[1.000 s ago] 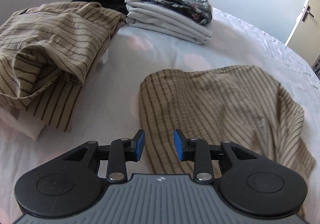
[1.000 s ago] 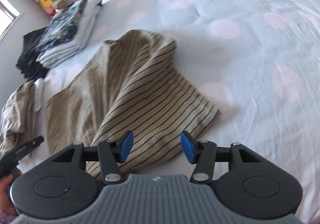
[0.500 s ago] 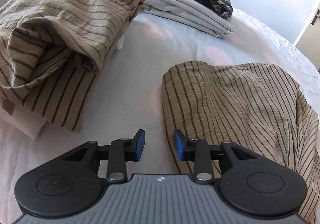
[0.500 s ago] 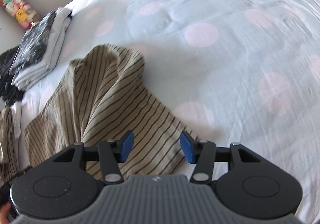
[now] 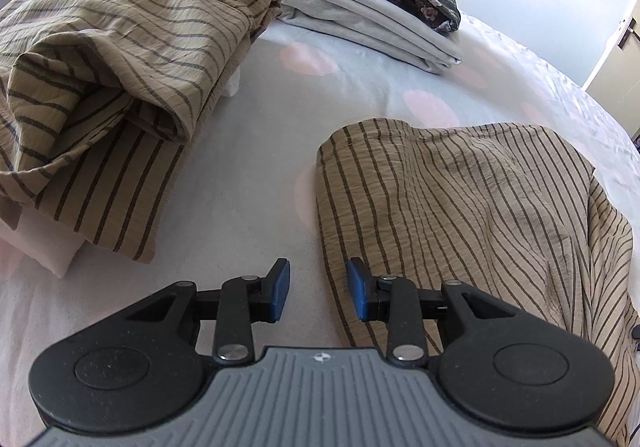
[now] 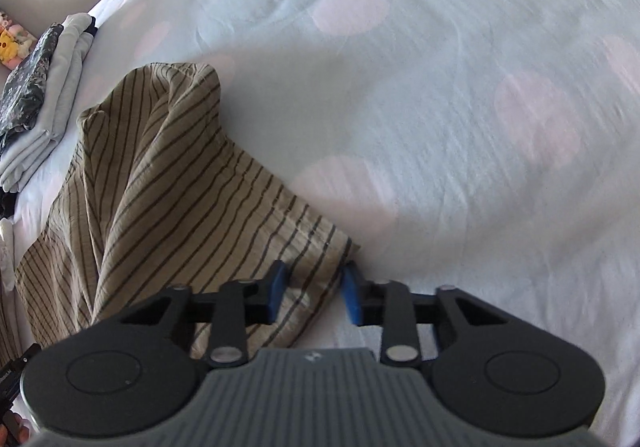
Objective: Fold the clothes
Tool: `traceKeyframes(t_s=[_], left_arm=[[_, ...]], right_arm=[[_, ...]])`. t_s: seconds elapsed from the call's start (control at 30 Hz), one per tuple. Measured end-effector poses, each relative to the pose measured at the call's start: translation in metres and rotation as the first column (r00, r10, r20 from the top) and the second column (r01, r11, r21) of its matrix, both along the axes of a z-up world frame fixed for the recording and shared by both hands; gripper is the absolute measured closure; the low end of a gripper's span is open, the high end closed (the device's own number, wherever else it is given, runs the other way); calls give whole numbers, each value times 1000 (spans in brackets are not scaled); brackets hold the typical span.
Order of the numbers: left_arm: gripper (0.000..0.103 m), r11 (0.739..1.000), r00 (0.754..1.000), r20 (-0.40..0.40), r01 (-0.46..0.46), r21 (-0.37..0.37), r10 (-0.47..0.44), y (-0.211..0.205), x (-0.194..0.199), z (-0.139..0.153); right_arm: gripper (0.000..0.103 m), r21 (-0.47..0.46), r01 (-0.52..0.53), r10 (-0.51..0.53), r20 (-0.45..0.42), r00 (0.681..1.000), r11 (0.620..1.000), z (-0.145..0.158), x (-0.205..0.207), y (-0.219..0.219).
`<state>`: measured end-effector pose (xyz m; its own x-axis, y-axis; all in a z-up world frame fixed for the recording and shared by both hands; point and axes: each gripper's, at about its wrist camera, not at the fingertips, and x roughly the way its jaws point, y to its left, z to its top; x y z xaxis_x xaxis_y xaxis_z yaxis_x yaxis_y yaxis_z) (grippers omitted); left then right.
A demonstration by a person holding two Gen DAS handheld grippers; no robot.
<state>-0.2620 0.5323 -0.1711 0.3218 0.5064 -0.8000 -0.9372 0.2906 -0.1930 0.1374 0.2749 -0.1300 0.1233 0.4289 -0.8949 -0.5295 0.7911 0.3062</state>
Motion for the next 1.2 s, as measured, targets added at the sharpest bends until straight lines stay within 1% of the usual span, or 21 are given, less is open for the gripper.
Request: traceKeyframes(t_s=[0.03, 0.13, 0.2, 0.3, 0.37, 0.47, 0.57, 0.63, 0.7, 0.8, 0.87, 0.97, 1.03, 1.2], left_arm=[[67, 1000, 1000, 2, -1, 0, 1, 0, 0, 0], [67, 1000, 1000, 4, -3, 1, 3, 0, 0, 0], [67, 1000, 1000, 7, -2, 1, 2, 0, 0, 0], [67, 1000, 1000, 15, 0, 2, 0, -1, -1, 2], [67, 1000, 1000, 24, 1, 3, -1, -1, -2, 3], [67, 1000, 999, 35, 2, 2, -2, -1, -4, 5], [67, 1000, 999, 47, -1, 5, 1, -2, -6, 7], [67, 1000, 998, 58, 0, 9, -1, -3, -7, 9], [67, 1000, 998, 70, 1, 14, -2, -3, -9, 11], [67, 1000, 996, 87, -9, 12, 8, -1, -13, 13], [67, 1000, 995, 100, -19, 7, 18, 1, -17, 13], [67, 999, 991, 123, -46, -8, 47, 5, -26, 12], [67, 998, 989, 128, -65, -20, 67, 7, -32, 11], [67, 995, 987, 129, -91, -41, 96, 12, -38, 6]], right_arm=[[99, 9, -3, 3, 8, 1000, 1000, 3, -1, 1], [101, 44, -28, 24, 70, 997, 999, 25, -5, 6], [101, 65, -68, 59, 124, 991, 996, 45, -11, 15], [102, 105, -140, 119, 187, 975, 985, 78, -25, 31], [102, 127, -199, 166, 232, 958, 972, 101, -38, 46], [102, 146, -300, 247, 300, 921, 943, 134, -63, 74], [102, 141, -412, 338, 371, 865, 900, 162, -94, 105], [102, 126, -479, 397, 404, 824, 869, 174, -119, 127], [102, 109, -539, 454, 418, 787, 835, 181, -145, 150], [102, 84, -632, 545, 428, 721, 770, 181, -189, 179], [102, 68, -683, 599, 425, 679, 727, 174, -216, 196], [102, 47, -739, 663, 405, 629, 672, 159, -250, 223], [102, 43, -756, 690, 377, 618, 653, 142, -265, 241], [102, 45, -781, 736, 305, 605, 623, 98, -286, 283]])
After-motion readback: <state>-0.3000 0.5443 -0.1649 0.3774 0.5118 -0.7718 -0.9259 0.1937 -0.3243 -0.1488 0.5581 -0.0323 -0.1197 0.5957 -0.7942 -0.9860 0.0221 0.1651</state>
